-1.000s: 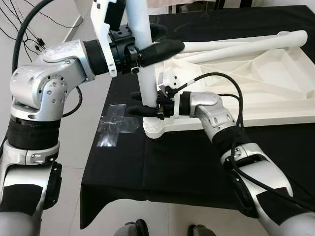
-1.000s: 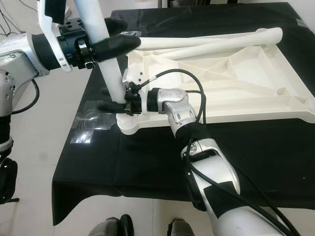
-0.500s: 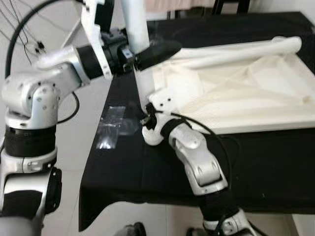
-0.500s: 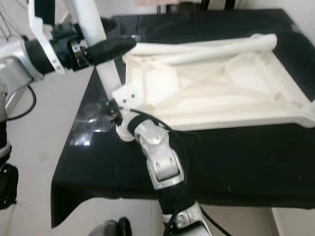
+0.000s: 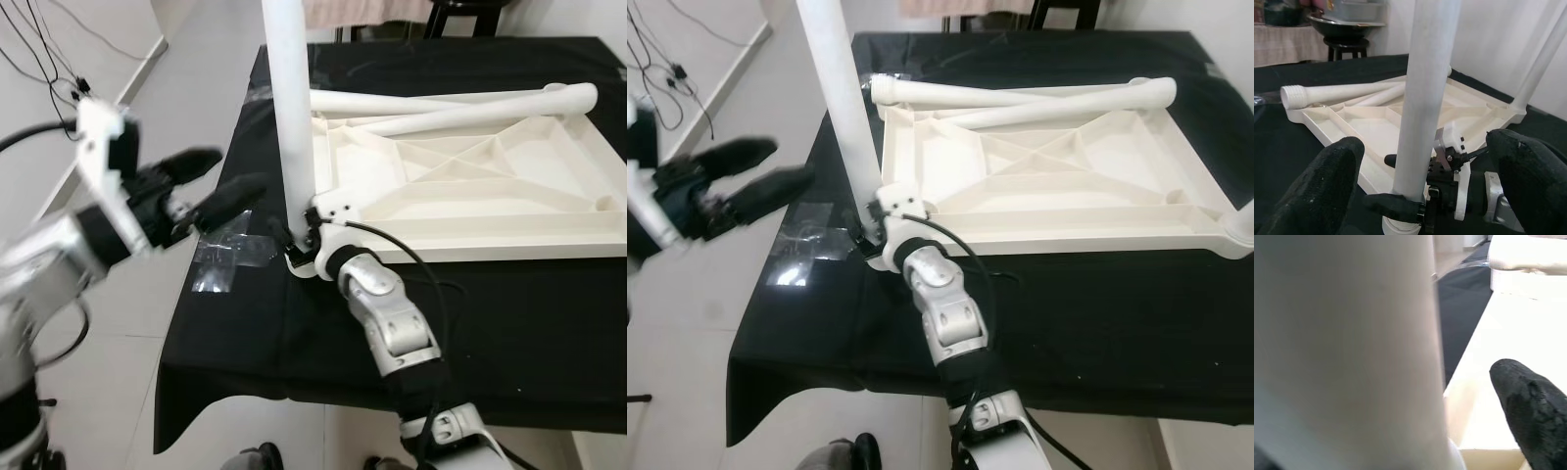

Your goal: Building children table

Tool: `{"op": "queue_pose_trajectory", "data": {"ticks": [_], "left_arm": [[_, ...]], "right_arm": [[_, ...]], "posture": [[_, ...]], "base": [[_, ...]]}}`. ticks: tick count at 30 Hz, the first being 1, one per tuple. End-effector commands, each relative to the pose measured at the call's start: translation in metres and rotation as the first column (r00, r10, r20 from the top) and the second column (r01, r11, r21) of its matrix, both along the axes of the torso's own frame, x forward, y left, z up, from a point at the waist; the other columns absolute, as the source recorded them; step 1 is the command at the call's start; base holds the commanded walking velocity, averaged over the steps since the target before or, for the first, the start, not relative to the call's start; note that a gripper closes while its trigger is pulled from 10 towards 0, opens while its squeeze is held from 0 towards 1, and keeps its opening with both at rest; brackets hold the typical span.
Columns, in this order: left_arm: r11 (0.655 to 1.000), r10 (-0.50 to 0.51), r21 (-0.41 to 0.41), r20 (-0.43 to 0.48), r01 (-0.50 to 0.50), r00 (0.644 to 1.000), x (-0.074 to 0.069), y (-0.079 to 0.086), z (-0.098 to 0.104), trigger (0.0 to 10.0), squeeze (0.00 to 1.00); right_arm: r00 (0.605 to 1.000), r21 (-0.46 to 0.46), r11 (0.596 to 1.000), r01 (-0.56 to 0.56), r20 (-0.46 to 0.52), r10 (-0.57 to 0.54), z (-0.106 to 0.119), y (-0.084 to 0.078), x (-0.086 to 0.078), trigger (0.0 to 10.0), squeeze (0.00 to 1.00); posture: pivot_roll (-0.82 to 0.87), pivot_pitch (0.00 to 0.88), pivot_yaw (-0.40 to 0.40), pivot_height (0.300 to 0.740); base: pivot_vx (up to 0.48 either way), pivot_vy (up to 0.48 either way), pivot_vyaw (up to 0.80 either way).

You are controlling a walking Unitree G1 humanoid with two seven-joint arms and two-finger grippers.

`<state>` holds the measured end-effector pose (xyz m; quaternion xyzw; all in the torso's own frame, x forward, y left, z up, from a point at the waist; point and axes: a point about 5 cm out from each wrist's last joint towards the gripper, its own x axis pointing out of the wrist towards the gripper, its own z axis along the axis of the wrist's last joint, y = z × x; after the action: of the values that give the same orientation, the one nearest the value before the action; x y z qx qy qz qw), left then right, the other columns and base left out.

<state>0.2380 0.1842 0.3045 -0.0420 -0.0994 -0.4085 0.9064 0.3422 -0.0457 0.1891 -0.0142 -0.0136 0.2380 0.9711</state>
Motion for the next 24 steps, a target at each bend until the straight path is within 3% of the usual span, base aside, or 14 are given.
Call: {"op": "queue_pose_trajectory", "data": {"ticks": [1,4,5,6,7,8,9,10,13,16,17,18,22,24], "left_arm": [[1.000,-0.019,0.014,-0.003,0.019,1.000,-0.008,-0.001,-0.001,10.0,0.00],[1.000,-0.019,0.004,-0.021,0.019,1.000,-0.014,-0.001,-0.006,10.0,0.00],[1.000,-0.026,-0.001,-0.045,0.025,0.999,-0.019,-0.003,-0.014,10.0,0.00],[1.000,-0.026,-0.001,-0.045,0.025,0.999,-0.019,-0.003,-0.014,10.0,0.00],[1.000,-0.023,0.001,-0.072,0.024,0.997,-0.024,-0.007,-0.023,10.0,0.00],[1.000,-0.019,0.005,-0.102,0.020,0.995,-0.028,-0.012,-0.034,10.0,0.00],[1.000,-0.019,0.005,-0.102,0.020,0.995,-0.028,-0.012,-0.034,10.0,0.00],[1.000,-0.016,0.007,-0.130,0.017,0.991,-0.032,-0.017,-0.043,10.0,0.00],[1.000,-0.012,0.014,-0.147,0.014,0.989,-0.034,-0.021,-0.049,10.0,0.00],[0.999,-0.001,0.033,-0.191,0.007,0.982,-0.039,-0.028,-0.063,10.0,0.00],[0.999,0.013,0.033,-0.212,-0.006,0.977,-0.040,-0.029,-0.069,10.0,0.00],[0.999,0.022,0.030,-0.228,-0.016,0.973,-0.042,-0.030,-0.073,10.0,0.00],[0.998,0.048,0.047,-0.250,-0.037,0.967,-0.044,-0.029,-0.079,10.0,0.00],[0.997,0.077,0.039,-0.258,-0.069,0.963,-0.044,-0.027,-0.083,10.0,0.00]], "right_arm": [[0.999,0.090,0.995,-0.045,-0.025,0.048,0.001,0.015,-0.006,10.0,1.00],[0.994,0.092,0.990,-0.107,0.024,0.105,0.012,0.013,-0.003,10.0,1.00],[0.976,0.070,0.975,-0.211,0.071,0.206,0.023,0.011,0.004,10.0,0.60],[0.976,0.070,0.975,-0.211,0.071,0.206,0.023,0.011,0.004,10.0,0.60],[0.940,0.032,0.943,-0.330,0.107,0.325,0.031,0.008,0.010,10.0,0.00],[0.884,-0.029,0.891,-0.453,0.113,0.454,0.037,0.005,0.016,10.0,0.00],[0.884,-0.029,0.891,-0.453,0.113,0.454,0.037,0.005,0.016,10.0,0.00],[0.833,-0.086,0.841,-0.535,0.110,0.542,0.040,0.002,0.019,10.0,0.00],[0.800,-0.116,0.805,-0.582,0.098,0.592,0.041,0.000,0.021,10.0,0.00],[0.729,-0.167,0.727,-0.666,0.059,0.681,0.043,0.001,0.022,10.0,0.00],[0.699,-0.169,0.695,-0.699,0.042,0.713,0.045,0.002,0.022,6.8,0.00],[0.679,-0.166,0.674,-0.720,0.032,0.734,0.047,0.003,0.022,0.0,0.00],[0.646,-0.149,0.640,-0.754,0.012,0.763,0.049,0.005,0.023,0.0,0.00],[0.654,-0.166,0.643,-0.747,-0.011,0.757,0.046,0.006,0.027,0.0,0.00]], "posture": [[0.03,0.180,0.036,0.740],[0.03,0.171,0.034,0.740],[0.03,0.164,0.031,0.740],[0.03,0.164,0.031,0.740],[0.03,0.160,0.028,0.740],[0.03,0.152,0.023,0.740],[0.03,0.152,0.023,0.740],[0.03,0.151,0.018,0.740],[0.03,0.151,0.018,0.740],[0.03,0.157,0.002,0.740],[0.02,0.157,-0.001,0.740],[0.01,0.156,-0.001,0.740],[0.01,0.157,-0.002,0.740],[0.01,0.155,-0.004,0.740]], "base": [[0.000,0.000,0.00],[0.000,0.000,0.00],[0.000,0.000,0.00],[0.000,0.000,0.00],[0.000,0.000,0.00],[0.000,0.000,0.00],[0.000,0.000,0.00],[0.000,0.000,0.00],[0.000,0.000,0.00],[0.000,0.000,0.00],[0.000,0.000,0.00],[0.000,0.000,0.00],[0.000,0.000,0.00],[0.000,0.000,0.00]]}}
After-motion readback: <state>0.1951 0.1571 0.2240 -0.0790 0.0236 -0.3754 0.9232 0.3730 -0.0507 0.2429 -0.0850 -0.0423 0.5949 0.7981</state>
